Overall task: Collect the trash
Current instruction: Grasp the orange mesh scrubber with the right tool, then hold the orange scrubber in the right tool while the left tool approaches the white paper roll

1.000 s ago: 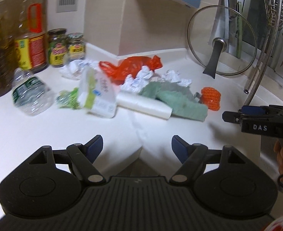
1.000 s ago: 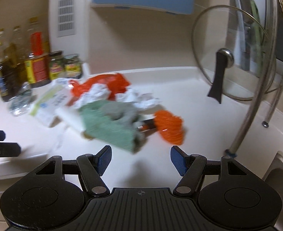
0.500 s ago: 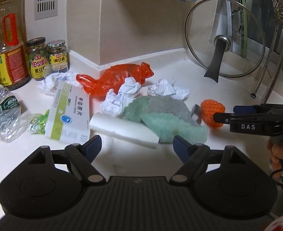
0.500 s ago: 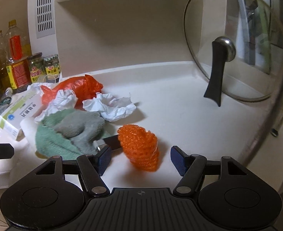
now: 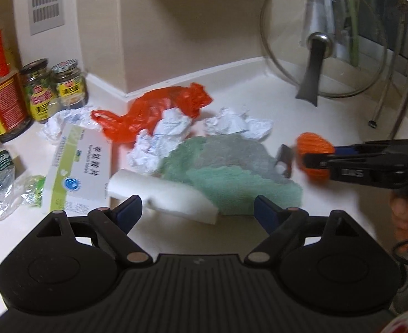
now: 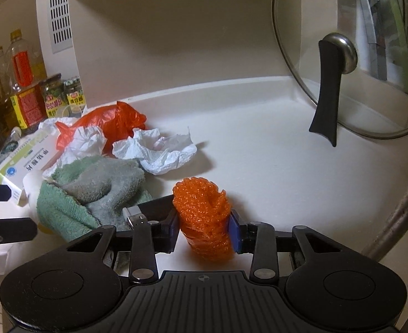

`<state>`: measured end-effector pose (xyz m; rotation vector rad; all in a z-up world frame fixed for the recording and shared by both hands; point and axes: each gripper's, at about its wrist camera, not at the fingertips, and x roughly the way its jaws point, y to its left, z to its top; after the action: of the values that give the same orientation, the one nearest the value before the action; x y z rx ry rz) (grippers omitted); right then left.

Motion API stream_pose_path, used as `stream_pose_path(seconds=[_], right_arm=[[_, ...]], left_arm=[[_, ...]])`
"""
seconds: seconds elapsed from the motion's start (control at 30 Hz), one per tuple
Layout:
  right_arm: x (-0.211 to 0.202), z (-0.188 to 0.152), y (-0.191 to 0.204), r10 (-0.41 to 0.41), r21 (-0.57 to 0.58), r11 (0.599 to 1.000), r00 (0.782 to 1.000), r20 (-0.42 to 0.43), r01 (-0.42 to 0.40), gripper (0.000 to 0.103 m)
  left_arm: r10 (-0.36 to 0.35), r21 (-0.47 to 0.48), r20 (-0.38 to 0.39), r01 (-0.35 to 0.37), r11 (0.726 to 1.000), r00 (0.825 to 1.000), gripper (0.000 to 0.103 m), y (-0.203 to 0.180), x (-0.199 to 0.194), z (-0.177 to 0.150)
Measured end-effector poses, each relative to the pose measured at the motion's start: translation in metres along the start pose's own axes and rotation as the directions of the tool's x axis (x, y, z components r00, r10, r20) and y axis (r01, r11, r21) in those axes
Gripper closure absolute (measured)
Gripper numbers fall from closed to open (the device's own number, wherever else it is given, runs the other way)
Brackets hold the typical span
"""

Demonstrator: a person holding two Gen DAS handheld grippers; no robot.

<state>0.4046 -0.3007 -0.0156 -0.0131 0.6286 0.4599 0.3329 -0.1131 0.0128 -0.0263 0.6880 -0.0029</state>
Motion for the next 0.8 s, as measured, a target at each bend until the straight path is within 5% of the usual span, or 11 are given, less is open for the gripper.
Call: stream_pose_path(seconds=[0.47,0.8], right_arm=[[-0.014,-0.010,0.008,0.001,0.020,1.000,1.000,-0.022,-0.001,0.067],[-0.013,-0.009,0.012,-0.006,0.020,1.000,1.000,-0.022,0.006,0.067]], left_arm=[[0.007,0.162,-0.039,-0.001,0.987,0.999,0.001,0.023,0.026,0.002],[0.126,0.098,-0.048,-0.121,0.988,0.991,0.001,0.049,0.022,-0.001]])
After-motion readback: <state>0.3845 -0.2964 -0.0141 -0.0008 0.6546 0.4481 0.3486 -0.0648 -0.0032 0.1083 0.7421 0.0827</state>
